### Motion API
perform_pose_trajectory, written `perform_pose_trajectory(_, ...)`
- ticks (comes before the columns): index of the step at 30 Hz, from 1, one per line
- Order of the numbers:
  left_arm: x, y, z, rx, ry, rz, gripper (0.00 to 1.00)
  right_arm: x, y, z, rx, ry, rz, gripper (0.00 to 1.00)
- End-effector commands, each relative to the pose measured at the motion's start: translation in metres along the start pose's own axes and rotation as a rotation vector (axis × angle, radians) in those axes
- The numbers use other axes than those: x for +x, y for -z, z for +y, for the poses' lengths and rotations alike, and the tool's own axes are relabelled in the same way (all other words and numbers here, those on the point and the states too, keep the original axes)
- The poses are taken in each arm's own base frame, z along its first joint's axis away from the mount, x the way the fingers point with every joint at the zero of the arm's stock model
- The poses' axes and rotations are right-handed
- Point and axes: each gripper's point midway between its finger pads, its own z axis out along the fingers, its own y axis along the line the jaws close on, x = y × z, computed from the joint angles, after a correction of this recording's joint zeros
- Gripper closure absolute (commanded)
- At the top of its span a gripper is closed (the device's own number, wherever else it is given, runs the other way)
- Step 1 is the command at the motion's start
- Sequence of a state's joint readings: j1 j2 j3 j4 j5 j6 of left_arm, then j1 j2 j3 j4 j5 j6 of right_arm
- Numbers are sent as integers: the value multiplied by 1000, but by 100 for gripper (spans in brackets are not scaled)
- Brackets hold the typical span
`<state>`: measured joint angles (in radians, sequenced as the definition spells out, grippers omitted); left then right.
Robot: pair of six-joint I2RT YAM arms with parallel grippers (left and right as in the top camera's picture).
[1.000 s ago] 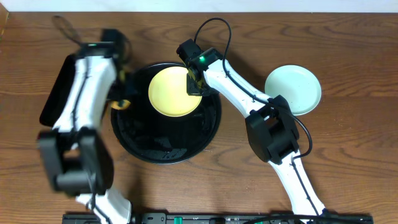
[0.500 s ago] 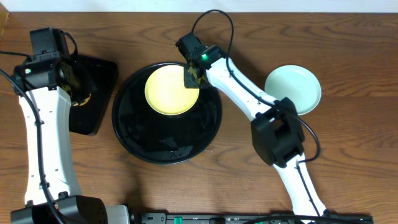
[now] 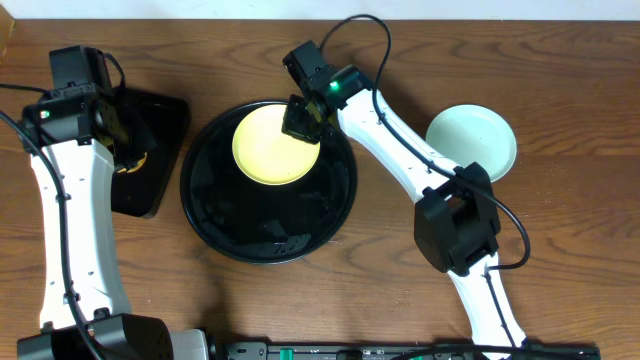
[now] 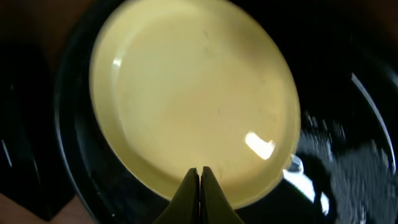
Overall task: Clean dirty plates on tray and stack at the side
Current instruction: 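Shift the right gripper along the yellow plate's rim toward its right edge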
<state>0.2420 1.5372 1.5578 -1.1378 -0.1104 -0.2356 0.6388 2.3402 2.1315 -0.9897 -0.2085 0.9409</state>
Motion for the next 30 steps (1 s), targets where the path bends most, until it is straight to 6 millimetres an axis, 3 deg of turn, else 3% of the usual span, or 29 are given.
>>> perform_pose_trajectory(1,0,3,3,-5,13,-6,92,-6,8,-12,41,-167,-19,98)
perform_pose_trajectory(6,1,3,3,-5,13,-5,92,-14,8,-52,183,-239,-65,98)
perform_pose_trajectory(13,2,3,4,-7,12,2,92,-12,-15,-62,162,-184,-32,99)
perform_pose_trajectory(17,3,3,4,-8,11,4,92,-5,-32,-59,104,-141,11,71)
perform_pose_trajectory(20,3,3,4,-8,11,4,92,1,-42,-57,69,-121,34,36)
perform_pose_trajectory(21,3,3,4,-8,11,4,92,2,-45,-57,66,-119,36,34)
perform_pose_trajectory(25,3,3,4,-8,11,4,92,9,-53,-62,75,-115,46,43)
perform_pose_trajectory(29,3,3,4,-8,11,4,92,16,-61,-60,68,-98,47,73)
perform_pose_trajectory(30,3,3,4,-8,11,4,92,18,-63,-58,62,-90,45,76)
